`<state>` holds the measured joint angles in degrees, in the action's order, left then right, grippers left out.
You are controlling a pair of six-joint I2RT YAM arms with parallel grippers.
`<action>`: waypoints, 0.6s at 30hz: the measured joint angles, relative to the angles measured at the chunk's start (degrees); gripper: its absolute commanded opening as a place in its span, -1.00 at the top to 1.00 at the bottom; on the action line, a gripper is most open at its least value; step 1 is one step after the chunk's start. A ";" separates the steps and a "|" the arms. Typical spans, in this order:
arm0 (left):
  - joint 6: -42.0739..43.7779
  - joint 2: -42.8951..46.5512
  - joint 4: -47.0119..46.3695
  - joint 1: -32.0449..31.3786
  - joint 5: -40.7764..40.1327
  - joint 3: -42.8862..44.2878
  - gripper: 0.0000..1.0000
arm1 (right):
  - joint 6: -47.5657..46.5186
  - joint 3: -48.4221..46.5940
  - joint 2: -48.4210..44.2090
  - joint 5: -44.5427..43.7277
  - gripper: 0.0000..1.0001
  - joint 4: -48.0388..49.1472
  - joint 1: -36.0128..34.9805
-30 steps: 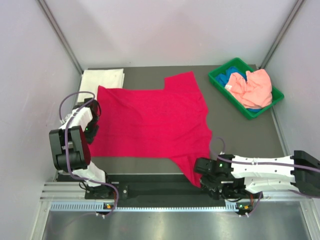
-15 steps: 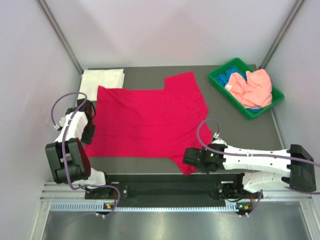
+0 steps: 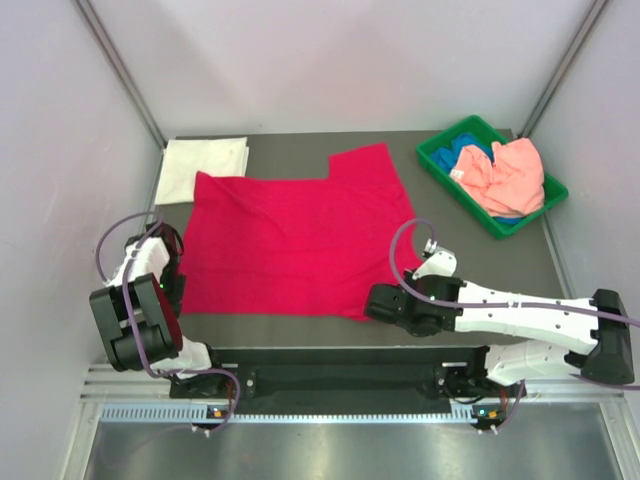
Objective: Fold and stack the t-shirts
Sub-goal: Fold the tshirt
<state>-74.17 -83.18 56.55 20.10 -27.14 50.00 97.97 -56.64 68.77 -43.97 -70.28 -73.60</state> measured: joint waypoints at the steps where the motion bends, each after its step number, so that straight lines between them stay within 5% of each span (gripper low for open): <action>1: -0.20 0.02 0.02 0.17 0.17 -0.68 -0.08 | -0.46 0.04 -0.35 -0.04 1.00 0.20 0.02; 18: -1.68 0.09 -3.91 4.48 0.55 -2.91 -0.02 | -3.41 1.46 -6.60 -1.38 1.00 1.70 0.02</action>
<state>-75.85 -83.09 52.64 24.58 -26.59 47.09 94.56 -55.18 62.17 -45.34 -68.58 -73.58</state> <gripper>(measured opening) 0.523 0.006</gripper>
